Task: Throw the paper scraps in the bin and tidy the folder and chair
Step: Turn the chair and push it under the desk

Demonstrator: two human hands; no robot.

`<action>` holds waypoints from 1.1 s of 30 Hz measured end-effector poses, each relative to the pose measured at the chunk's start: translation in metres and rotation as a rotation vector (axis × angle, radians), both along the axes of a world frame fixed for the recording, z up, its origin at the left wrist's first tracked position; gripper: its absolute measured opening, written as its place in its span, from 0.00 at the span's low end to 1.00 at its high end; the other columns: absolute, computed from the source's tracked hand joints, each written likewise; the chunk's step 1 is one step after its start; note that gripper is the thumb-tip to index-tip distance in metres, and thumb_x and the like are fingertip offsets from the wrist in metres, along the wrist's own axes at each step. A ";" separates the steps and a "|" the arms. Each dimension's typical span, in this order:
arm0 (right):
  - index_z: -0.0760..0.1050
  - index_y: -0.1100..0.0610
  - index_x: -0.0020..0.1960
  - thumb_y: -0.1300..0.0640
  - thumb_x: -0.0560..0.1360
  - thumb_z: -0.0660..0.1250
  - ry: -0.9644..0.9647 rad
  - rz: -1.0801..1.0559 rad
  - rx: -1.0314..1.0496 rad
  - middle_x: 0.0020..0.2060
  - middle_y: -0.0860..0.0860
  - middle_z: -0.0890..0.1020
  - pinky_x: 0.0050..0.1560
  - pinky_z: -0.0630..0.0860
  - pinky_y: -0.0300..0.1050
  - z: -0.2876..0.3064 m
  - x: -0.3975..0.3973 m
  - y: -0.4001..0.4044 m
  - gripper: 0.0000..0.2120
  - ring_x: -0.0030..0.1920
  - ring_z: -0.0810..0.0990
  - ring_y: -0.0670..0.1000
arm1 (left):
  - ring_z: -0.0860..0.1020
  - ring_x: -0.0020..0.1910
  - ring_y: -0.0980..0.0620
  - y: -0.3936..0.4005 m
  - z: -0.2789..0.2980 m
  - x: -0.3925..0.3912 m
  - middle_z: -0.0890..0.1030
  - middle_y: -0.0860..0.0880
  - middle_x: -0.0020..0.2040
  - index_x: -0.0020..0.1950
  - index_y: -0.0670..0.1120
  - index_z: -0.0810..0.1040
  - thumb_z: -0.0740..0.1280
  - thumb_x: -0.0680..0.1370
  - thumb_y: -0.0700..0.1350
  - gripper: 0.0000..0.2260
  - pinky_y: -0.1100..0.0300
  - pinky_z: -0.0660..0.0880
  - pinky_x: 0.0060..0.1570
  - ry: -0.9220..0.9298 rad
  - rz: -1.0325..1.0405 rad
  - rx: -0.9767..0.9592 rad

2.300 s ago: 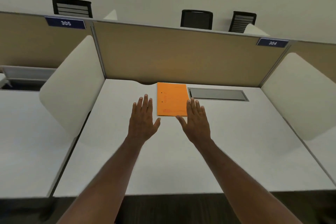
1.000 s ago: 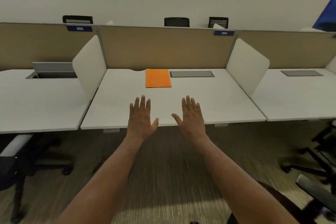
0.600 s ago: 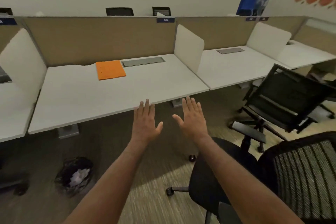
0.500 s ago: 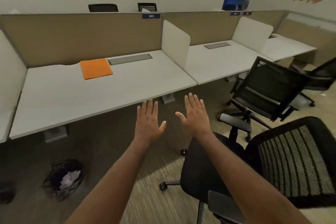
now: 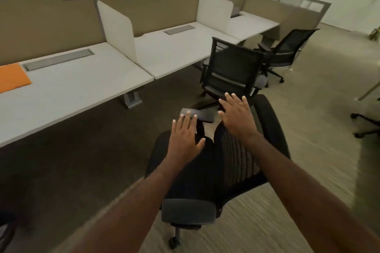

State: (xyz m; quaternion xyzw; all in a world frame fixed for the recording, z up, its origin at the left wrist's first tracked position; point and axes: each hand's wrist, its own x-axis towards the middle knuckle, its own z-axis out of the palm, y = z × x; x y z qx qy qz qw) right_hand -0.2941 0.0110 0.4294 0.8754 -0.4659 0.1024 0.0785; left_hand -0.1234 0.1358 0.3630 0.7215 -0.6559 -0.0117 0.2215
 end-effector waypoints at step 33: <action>0.44 0.41 0.80 0.47 0.77 0.69 0.543 0.425 0.272 0.80 0.55 0.38 0.80 0.47 0.55 -0.054 -0.199 -0.198 0.43 0.79 0.35 0.57 | 0.42 0.81 0.42 -0.128 -0.022 -0.306 0.38 0.48 0.82 0.80 0.48 0.35 0.66 0.74 0.55 0.47 0.29 0.51 0.73 0.611 0.071 0.459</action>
